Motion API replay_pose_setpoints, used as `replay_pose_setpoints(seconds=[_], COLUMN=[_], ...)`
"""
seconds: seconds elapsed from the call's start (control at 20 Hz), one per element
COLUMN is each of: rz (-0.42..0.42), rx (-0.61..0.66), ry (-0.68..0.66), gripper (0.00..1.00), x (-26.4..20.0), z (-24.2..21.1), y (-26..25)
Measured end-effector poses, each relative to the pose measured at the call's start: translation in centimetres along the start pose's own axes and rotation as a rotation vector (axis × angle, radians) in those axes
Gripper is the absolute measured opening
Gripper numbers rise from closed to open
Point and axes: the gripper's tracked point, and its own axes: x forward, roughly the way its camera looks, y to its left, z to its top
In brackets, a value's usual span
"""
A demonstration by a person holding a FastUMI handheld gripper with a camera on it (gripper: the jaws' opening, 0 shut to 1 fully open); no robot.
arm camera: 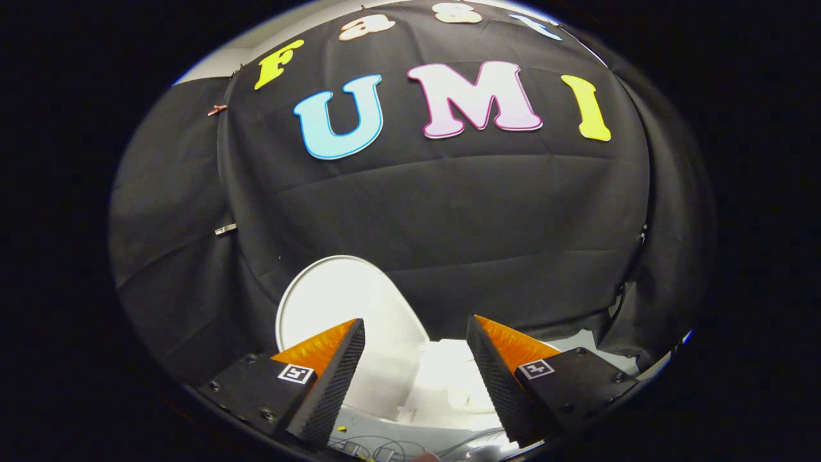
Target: Open the toilet lid.
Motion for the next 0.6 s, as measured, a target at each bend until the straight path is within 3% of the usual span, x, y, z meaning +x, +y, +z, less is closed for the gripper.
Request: replay_pose_setpoints(seconds=[0.2,0.35,0.6], rz=[-0.042,-0.045,-0.08], rx=[-0.02,-0.04,0.009], ry=[-0.031,-0.126,-0.151], gripper=[0.99,0.99,0.99], x=[0.8,0.8,0.2], z=[-1.8,-2.1,-4.4], y=[-6.0,-9.4,-14.7])
